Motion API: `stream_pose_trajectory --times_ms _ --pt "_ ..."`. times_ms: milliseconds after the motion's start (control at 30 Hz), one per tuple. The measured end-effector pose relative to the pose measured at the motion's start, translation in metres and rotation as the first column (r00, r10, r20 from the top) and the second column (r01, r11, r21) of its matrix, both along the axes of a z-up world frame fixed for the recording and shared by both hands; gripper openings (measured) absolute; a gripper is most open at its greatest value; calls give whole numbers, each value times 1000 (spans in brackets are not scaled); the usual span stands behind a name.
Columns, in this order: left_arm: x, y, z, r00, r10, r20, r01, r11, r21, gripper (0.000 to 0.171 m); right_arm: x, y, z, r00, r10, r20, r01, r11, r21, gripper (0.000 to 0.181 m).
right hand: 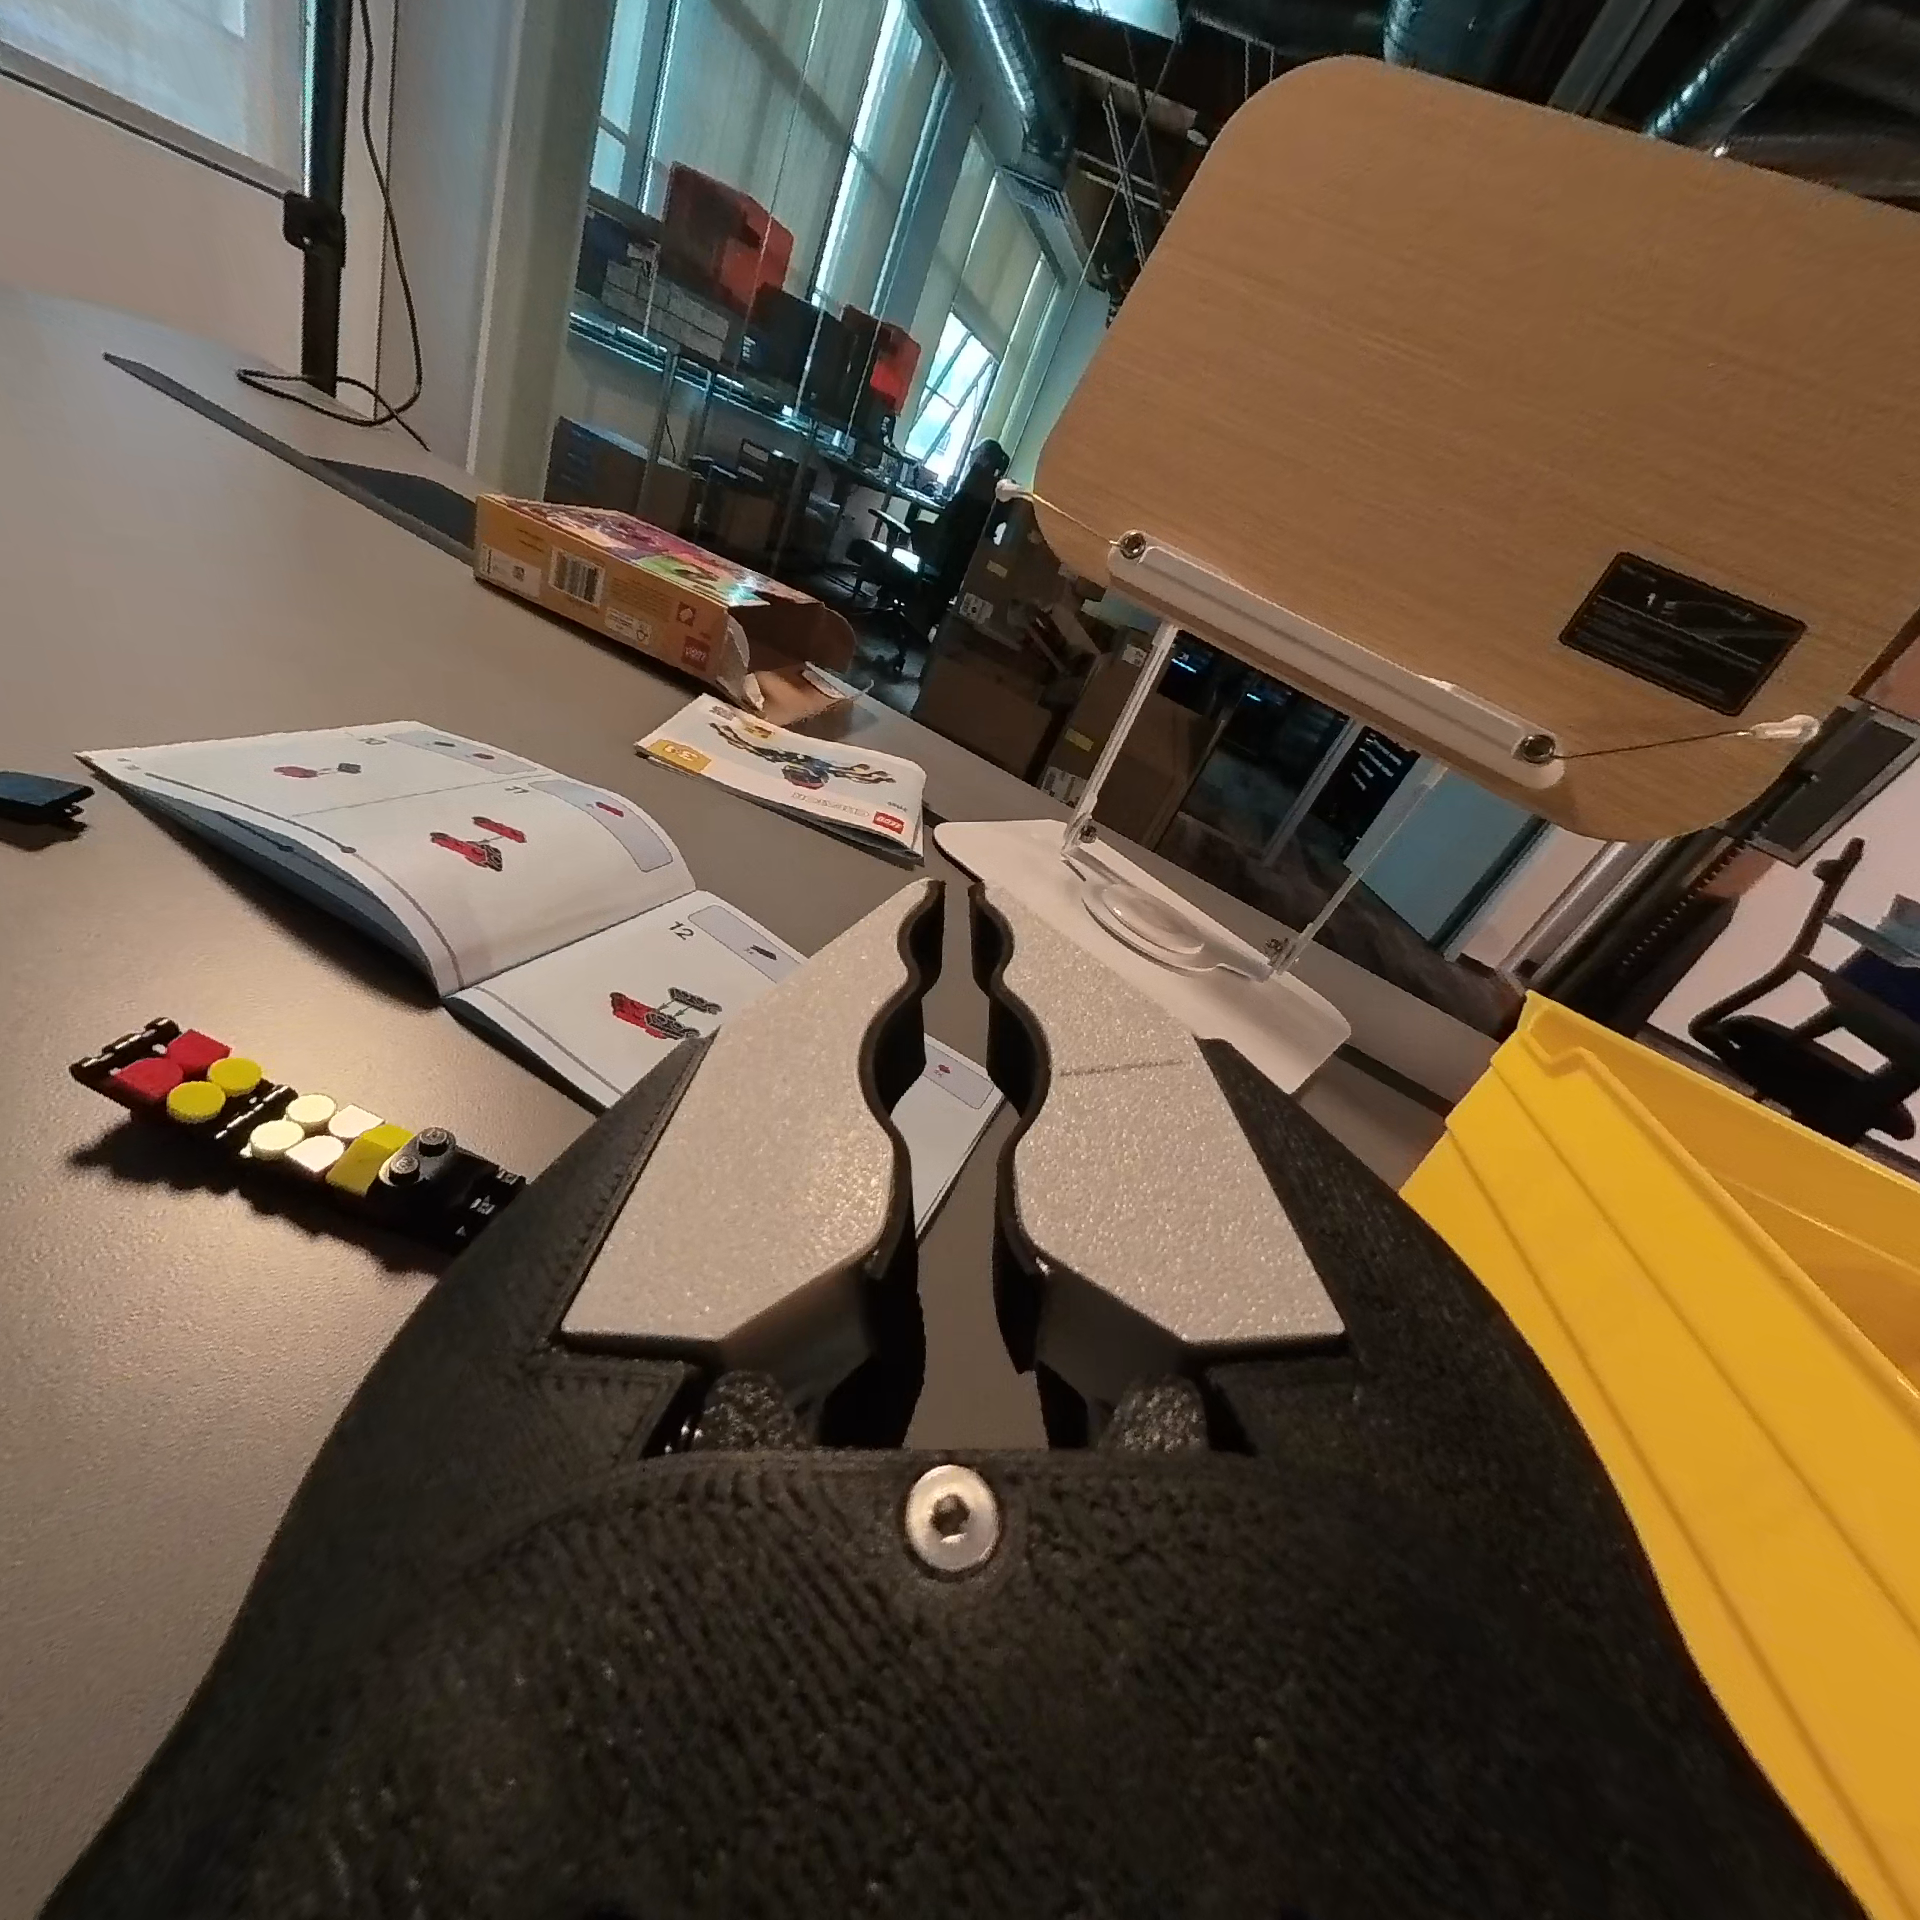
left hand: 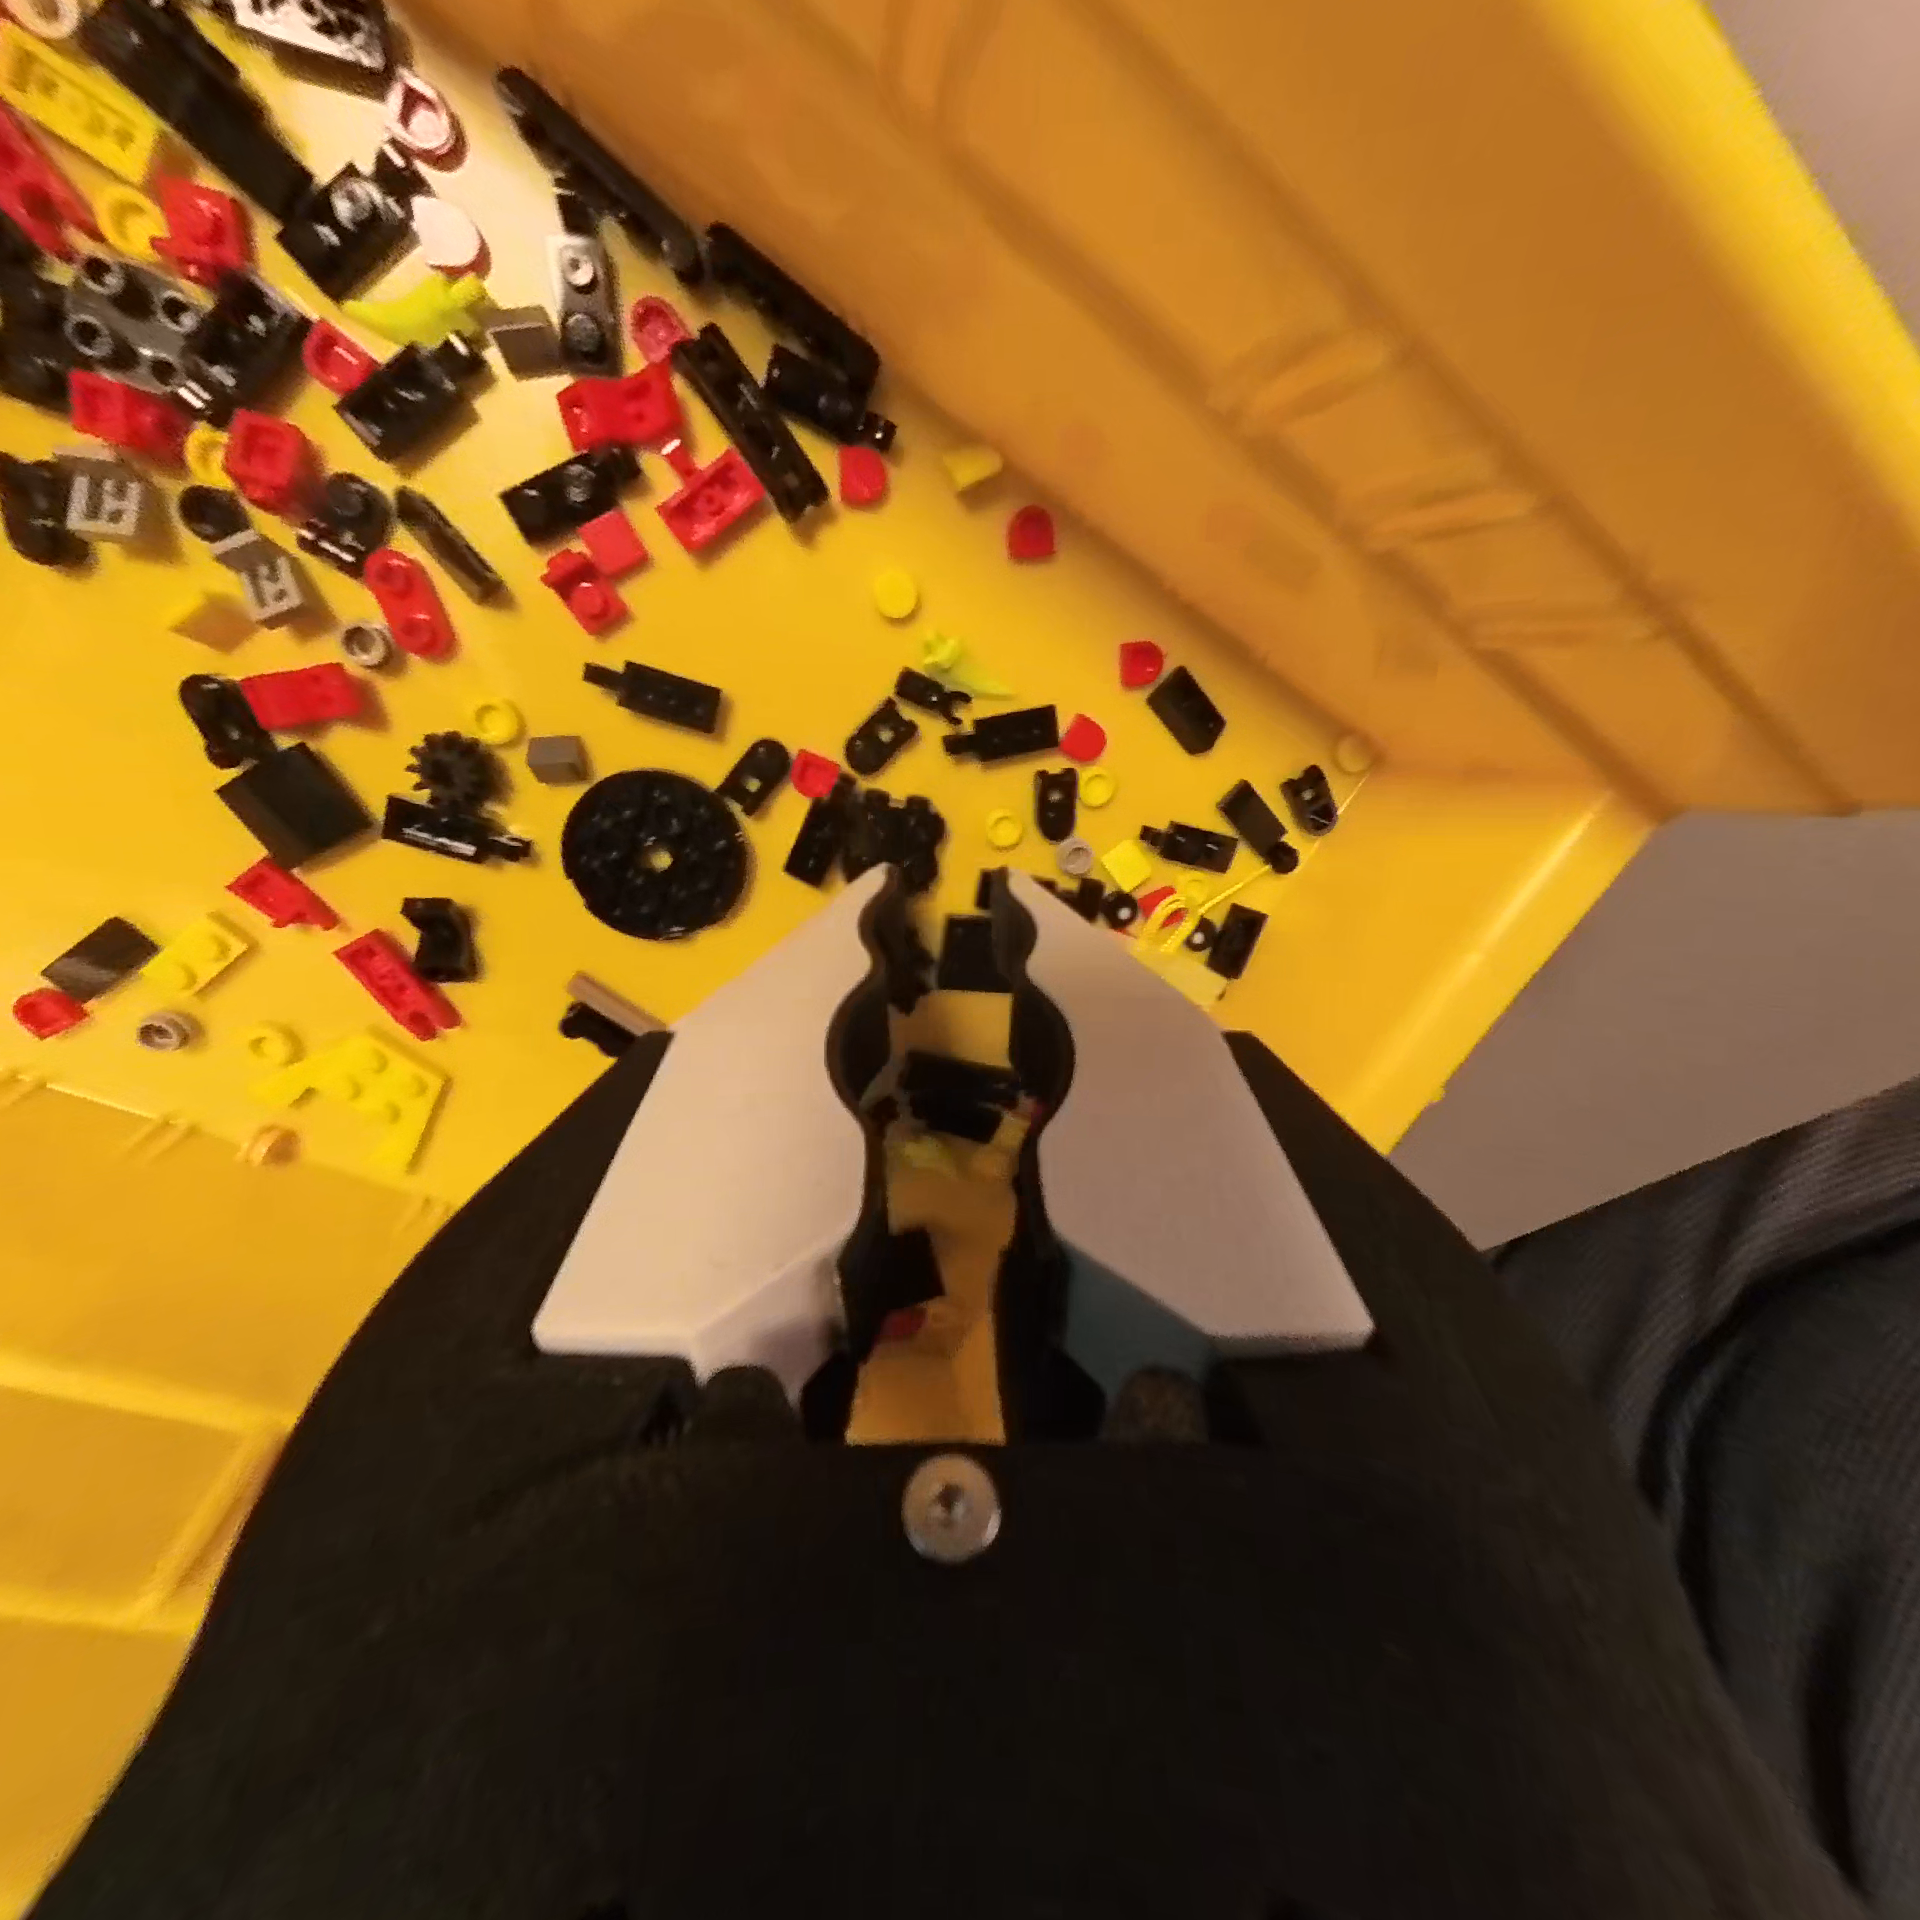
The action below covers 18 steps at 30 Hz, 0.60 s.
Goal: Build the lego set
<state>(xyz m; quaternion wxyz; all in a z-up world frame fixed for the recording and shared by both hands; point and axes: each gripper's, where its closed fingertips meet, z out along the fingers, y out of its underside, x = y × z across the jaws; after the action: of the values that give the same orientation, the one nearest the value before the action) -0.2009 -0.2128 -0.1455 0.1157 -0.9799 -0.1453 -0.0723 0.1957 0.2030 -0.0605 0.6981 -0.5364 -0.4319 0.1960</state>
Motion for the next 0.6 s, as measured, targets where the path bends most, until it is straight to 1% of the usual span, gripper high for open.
stream_pose_trajectory --times_ms 200,367,500,600 --pt "-5 -4 1 1000 4 -24 -4 1000 -14 15 0 0 0 1000 0 -1 0 1000 1 3" --pt "1 -8 2 999 -2 -33 2 1000 10 16 1 0 0 1000 0 -4 0 1000 0 3" --pt "16 -6 9 999 -7 32 5 998 70 22 0 0 0 1000 0 -2 0 1000 1 3" --pt "14 -11 12 1000 -11 -2 11 998 61 22 0 0 0 1000 1 1 -1 1000 0 3"
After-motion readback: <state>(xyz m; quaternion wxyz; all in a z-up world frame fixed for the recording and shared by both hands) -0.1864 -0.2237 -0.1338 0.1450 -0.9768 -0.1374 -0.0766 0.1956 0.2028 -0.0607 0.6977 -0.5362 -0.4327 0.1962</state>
